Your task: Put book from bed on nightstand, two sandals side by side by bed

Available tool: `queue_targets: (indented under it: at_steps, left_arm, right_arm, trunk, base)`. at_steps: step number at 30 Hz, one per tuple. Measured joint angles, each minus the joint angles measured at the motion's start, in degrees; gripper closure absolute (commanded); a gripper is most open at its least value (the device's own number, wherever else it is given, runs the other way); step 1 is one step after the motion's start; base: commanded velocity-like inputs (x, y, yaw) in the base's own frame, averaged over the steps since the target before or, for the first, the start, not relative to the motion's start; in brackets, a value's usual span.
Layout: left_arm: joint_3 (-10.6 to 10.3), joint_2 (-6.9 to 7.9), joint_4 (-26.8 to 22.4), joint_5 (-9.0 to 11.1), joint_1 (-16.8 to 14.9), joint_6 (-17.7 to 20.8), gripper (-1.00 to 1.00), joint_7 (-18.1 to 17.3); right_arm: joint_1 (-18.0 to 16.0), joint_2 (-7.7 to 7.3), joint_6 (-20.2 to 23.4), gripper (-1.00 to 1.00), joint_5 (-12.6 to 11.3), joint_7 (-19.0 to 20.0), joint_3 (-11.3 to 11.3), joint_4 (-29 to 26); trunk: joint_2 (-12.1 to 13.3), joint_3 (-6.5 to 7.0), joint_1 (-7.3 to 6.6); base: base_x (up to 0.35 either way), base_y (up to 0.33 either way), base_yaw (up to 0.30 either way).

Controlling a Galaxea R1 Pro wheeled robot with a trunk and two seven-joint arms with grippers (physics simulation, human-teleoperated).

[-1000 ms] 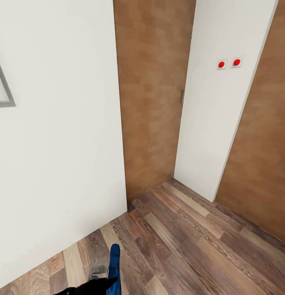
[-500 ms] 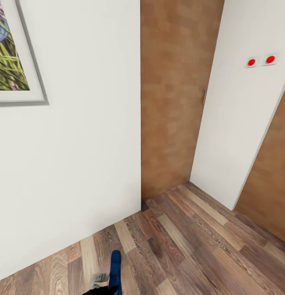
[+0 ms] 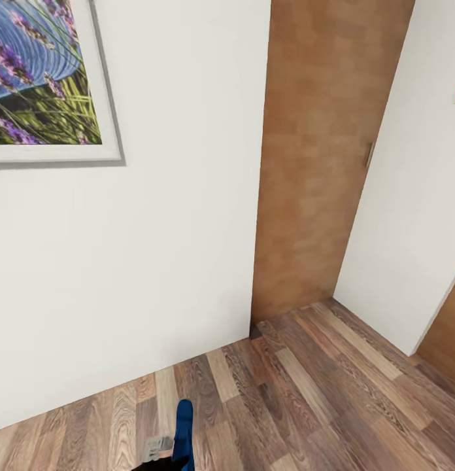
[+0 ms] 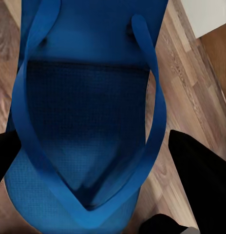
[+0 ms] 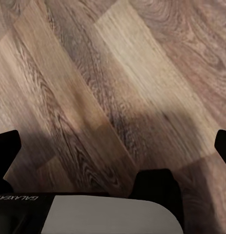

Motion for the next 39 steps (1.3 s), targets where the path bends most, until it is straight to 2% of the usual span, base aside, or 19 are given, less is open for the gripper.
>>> queue_targets:
  at_steps: [39]
  left_arm:
    - [0.0, -0.08, 0.0, 0.1, 0.0, 0.1, 1.0, -0.1]
  right_arm:
    - [0.0, 0.0, 0.0, -1.0, 0.0, 0.0, 0.1, 0.0]
  trunk:
    - [0.0, 0.0, 0.0]
  base:
    - [0.0, 0.0, 0.299]
